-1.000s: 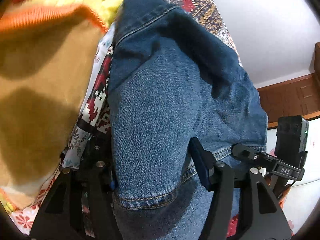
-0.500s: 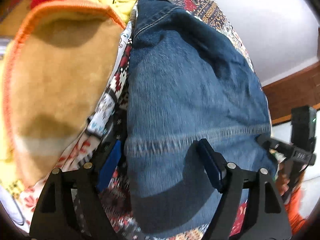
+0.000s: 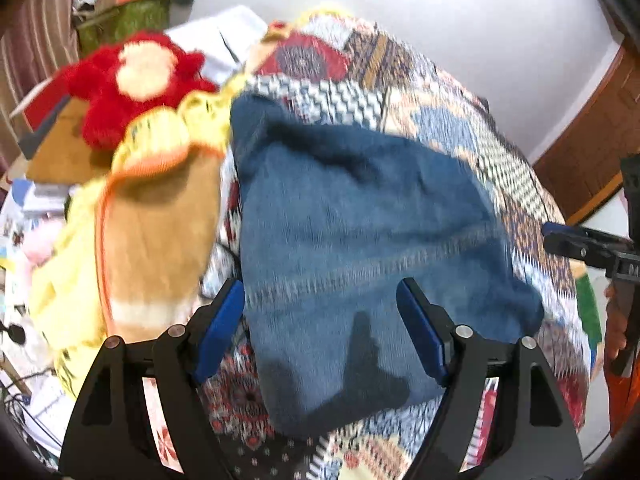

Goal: Fold large clothes

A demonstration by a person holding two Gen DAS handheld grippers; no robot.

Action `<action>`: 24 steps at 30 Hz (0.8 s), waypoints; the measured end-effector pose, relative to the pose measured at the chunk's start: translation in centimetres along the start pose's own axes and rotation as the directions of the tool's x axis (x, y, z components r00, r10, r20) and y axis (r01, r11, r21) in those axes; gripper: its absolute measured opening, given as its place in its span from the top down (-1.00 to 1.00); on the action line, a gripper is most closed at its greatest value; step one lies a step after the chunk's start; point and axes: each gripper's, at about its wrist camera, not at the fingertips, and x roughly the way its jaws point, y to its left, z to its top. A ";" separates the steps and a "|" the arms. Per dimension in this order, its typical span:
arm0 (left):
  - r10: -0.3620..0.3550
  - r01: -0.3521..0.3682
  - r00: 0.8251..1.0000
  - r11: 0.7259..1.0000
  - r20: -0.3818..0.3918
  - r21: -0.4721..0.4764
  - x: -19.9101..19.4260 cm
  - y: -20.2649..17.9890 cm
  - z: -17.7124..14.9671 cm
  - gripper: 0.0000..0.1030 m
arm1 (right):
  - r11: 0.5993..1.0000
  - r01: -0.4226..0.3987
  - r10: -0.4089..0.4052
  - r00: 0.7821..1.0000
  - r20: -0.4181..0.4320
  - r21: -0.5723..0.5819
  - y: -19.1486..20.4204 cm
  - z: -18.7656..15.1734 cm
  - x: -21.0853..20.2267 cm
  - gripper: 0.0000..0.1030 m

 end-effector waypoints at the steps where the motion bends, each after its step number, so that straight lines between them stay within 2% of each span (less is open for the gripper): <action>1: 0.008 -0.008 1.000 1.000 0.011 -0.004 0.4 0.0 1.0 -0.52 | 1.000 0.009 -0.009 1.000 0.016 -0.016 0.7 0.8 0.1 -0.27; 6: 0.086 -0.087 0.995 0.996 0.055 0.007 3.5 1.3 5.8 -0.52 | 0.996 0.032 -0.028 0.998 0.051 -0.082 3.4 4.3 2.6 -0.27; 9: 0.119 -0.119 0.992 0.993 0.046 -0.002 5.6 2.4 7.5 -0.52 | 0.995 0.035 -0.032 0.999 0.029 -0.096 3.9 5.6 5.0 -0.27; 12: 0.117 -0.117 0.993 0.993 0.020 -0.027 8.1 3.1 8.8 -0.52 | 0.992 0.058 -0.057 0.998 0.006 -0.113 4.0 6.3 7.7 -0.27; 18: 0.130 -0.130 0.992 0.991 -0.001 -0.017 11.5 2.9 10.1 -0.52 | 0.986 0.116 -0.119 0.993 -0.016 -0.119 2.3 6.8 11.1 -0.27; 24: 0.149 -0.149 0.989 0.989 -0.015 -0.004 12.5 2.4 10.1 -0.55 | 0.994 0.086 -0.089 0.995 -0.045 -0.064 0.5 6.3 11.7 -0.27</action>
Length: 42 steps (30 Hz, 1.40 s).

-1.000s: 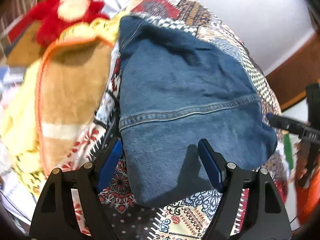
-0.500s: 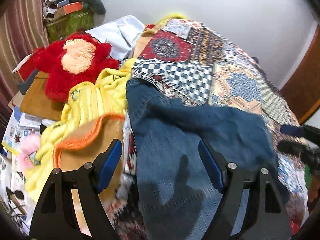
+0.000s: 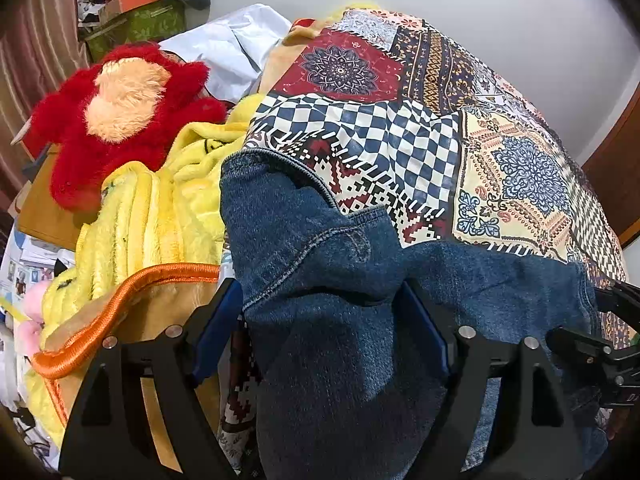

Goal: Fold large clothes

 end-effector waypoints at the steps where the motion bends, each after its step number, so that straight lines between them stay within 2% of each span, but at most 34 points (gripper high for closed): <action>1: 0.000 0.000 1.000 1.000 0.006 -0.003 -0.4 0.0 -0.1 -0.55 | 1.000 0.004 -0.004 1.000 0.005 0.001 0.1 -0.1 -0.4 -0.27; 7: -0.020 0.019 0.995 1.000 0.094 0.015 -6.3 -0.7 -0.8 -0.55 | 1.000 0.017 -0.015 0.995 0.094 -0.018 1.5 -0.6 -5.6 -0.27; 11: -0.043 0.032 0.975 0.998 0.217 0.053 -13.1 -1.7 -1.9 -0.55 | 0.999 0.013 -0.005 0.977 0.213 -0.036 3.0 -1.6 -11.6 -0.27; 13: -0.065 0.045 0.954 0.996 0.292 0.074 -17.2 -2.4 -2.7 -0.55 | 0.999 0.013 0.003 0.956 0.294 -0.051 4.0 -2.3 -15.4 -0.27; 15: -0.086 0.054 0.926 0.994 0.368 0.098 -21.3 -3.1 -3.7 -0.55 | 0.998 0.015 0.009 0.930 0.366 -0.062 4.9 -3.2 -18.8 -0.27; 17: -0.105 0.058 0.895 0.991 0.434 0.120 -24.7 -3.8 -4.9 -0.55 | 0.997 0.014 0.018 0.902 0.432 -0.070 5.8 -4.2 -21.9 -0.27; 19: -0.125 0.060 0.857 0.988 0.499 0.146 -28.2 -4.7 -6.4 -0.55 | 0.997 0.010 0.030 0.873 0.486 -0.080 6.8 -5.6 -24.9 -0.27; 21: -0.133 0.053 0.829 0.986 0.544 0.160 -30.8 -5.5 -7.9 -0.55 | 0.996 0.018 0.030 0.852 0.522 -0.088 7.7 -6.9 -27.4 -0.27; 23: -0.132 0.039 0.805 0.985 0.578 0.169 -32.8 -6.2 -9.3 -0.55 | 0.996 0.029 0.024 0.824 0.567 -0.085 8.4 -8.5 -29.7 -0.27; 25: -0.133 0.029 0.772 0.984 0.622 0.175 -35.0 -6.9 -11.1 -0.55 | 0.996 0.036 0.017 0.792 0.610 -0.076 9.2 -10.4 -31.7 -0.27; 28: -0.122 0.018 0.737 0.987 0.665 0.161 -37.1 -7.6 -13.5 -0.56 | 0.997 0.030 0.021 0.755 0.656 -0.066 10.3 -13.1 -34.0 -0.27; 31: -0.120 0.027 0.719 0.989 0.685 0.144 -38.4 -7.9 -15.5 -0.61 | 0.997 0.046 0.007 0.732 0.681 -0.060 11.6 -15.4 -35.1 -0.29; 33: -0.100 0.009 0.714 0.991 0.693 0.133 -38.9 -8.3 -16.7 -0.70 | 0.996 0.069 -0.014 0.716 0.698 -0.051 12.5 -16.6 -35.6 -0.55; 36: -0.069 -0.022 0.707 0.992 0.703 0.121 -39.3 -8.6 -18.0 -0.82 | 0.994 0.098 -0.038 0.686 0.727 -0.041 13.4 -18.1 -36.3 -0.79; 39: -0.053 -0.042 0.706 0.992 0.706 0.117 -39.6 -8.9 -18.9 -0.95 | 0.990 0.141 -0.073 0.663 0.745 -0.029 14.4 -19.3 -36.7 -0.93; 42: -0.036 -0.065 0.697 0.992 0.717 0.113 -40.0 -9.3 -19.8 -0.98 | 0.983 0.181 -0.104 0.654 0.750 -0.022 15.2 -20.0 -36.9 -1.00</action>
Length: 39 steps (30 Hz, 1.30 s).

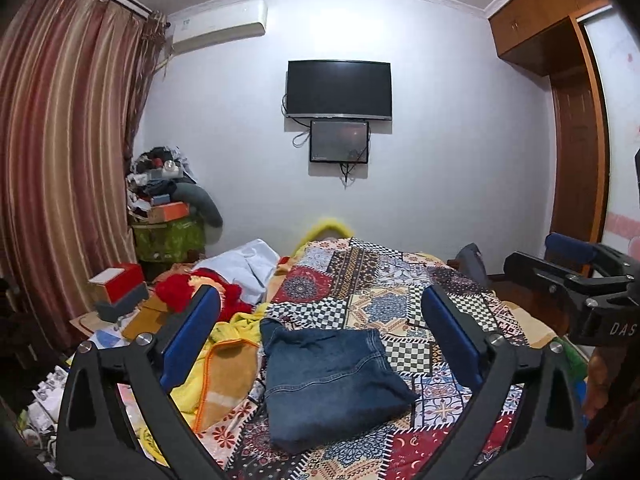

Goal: Fold large clothes

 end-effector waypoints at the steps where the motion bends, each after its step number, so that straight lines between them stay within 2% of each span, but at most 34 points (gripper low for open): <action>1: -0.002 0.002 1.000 1.000 0.000 -0.002 -0.1 0.0 0.0 -0.99 | 1.000 0.010 -0.010 1.000 0.004 -0.008 0.3 -0.1 -0.2 -1.00; 8: -0.013 0.013 1.000 0.999 0.000 -0.031 -0.8 0.2 -0.4 -0.99 | 0.999 0.037 -0.037 0.999 0.002 -0.034 0.9 -0.3 -1.0 -1.00; 39: -0.011 0.010 0.999 0.999 -0.034 -0.053 0.2 0.9 -1.5 -0.99 | 1.000 0.027 -0.027 0.998 -0.056 0.003 -0.2 -1.0 0.3 -1.00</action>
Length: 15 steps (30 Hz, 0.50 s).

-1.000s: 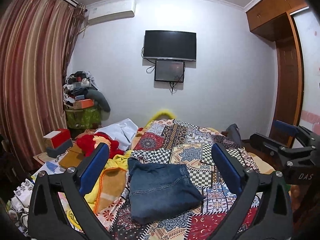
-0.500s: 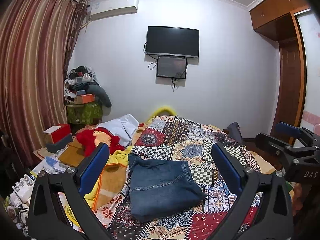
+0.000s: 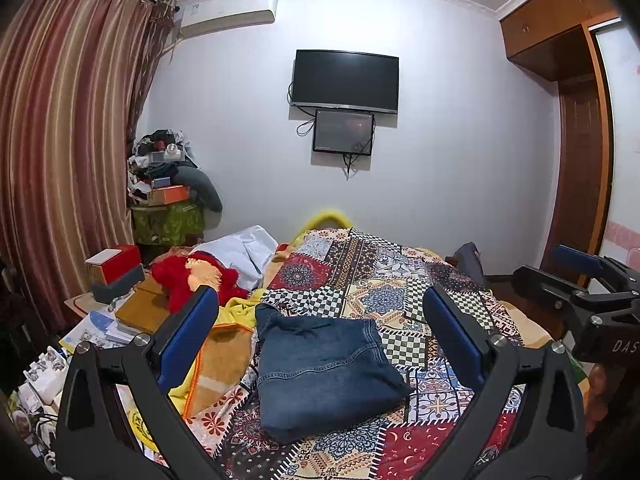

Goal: Fold large clothes

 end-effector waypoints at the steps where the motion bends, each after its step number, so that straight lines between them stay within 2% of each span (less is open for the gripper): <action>1: 0.000 0.000 1.000 1.000 0.000 0.000 0.0 0.0 0.0 -0.99 | 1.000 0.000 0.000 1.000 0.000 0.002 0.0 0.0 0.0 -1.00; 15: -0.025 0.025 1.000 1.000 -0.001 -0.003 -0.2 -0.2 0.2 -0.99 | 1.000 0.000 0.000 1.000 -0.004 0.009 0.0 -0.1 0.1 -1.00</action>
